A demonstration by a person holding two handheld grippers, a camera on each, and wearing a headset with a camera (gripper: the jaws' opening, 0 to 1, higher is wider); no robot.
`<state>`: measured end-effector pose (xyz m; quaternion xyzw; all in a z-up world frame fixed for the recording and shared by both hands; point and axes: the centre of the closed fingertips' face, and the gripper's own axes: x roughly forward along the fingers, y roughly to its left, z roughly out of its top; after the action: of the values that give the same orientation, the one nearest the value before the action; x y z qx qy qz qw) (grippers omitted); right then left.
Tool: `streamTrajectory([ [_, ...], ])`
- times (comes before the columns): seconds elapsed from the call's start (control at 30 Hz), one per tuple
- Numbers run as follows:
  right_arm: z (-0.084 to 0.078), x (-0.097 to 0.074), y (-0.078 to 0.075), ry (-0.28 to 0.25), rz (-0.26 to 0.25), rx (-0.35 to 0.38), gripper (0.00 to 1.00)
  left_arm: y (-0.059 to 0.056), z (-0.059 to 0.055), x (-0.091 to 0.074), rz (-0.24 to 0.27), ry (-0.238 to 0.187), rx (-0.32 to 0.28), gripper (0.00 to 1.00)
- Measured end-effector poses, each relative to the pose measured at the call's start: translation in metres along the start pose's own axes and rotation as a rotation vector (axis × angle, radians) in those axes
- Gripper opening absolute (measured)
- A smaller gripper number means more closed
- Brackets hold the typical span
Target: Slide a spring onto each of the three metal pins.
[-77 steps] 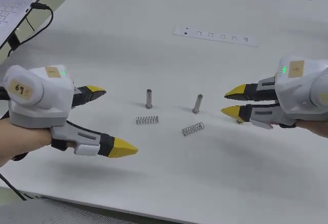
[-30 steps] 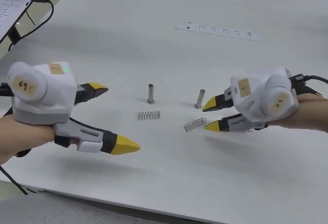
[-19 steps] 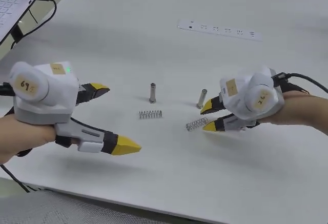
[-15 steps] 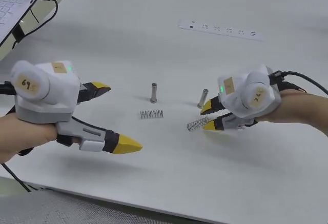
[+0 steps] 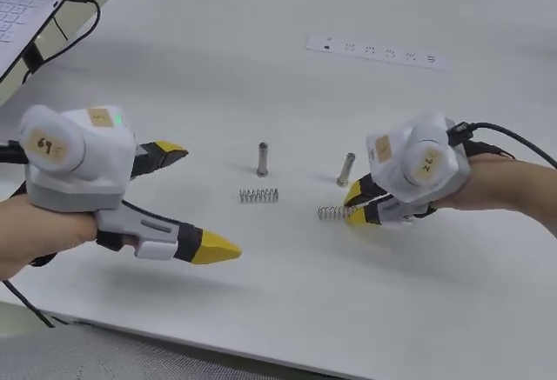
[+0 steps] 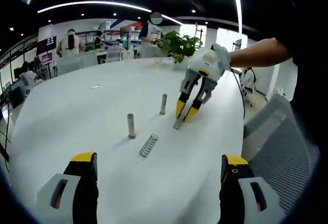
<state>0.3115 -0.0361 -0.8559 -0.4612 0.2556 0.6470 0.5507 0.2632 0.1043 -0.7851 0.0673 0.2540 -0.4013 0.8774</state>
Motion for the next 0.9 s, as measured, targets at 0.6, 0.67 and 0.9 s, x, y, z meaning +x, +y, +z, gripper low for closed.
streamTrajectory([
  [0.6,0.011,-0.017,0.004,-0.057,-0.042,0.025,0.08,-0.011,0.014,0.013,-0.039,-0.021,0.025,0.98],
  [0.67,0.010,-0.021,0.004,-0.058,-0.045,0.029,0.08,-0.013,0.015,0.014,-0.043,-0.023,0.030,0.98],
  [0.9,0.014,-0.034,0.006,-0.077,-0.055,0.052,0.08,-0.019,0.016,0.018,-0.058,-0.024,0.037,0.96],
])
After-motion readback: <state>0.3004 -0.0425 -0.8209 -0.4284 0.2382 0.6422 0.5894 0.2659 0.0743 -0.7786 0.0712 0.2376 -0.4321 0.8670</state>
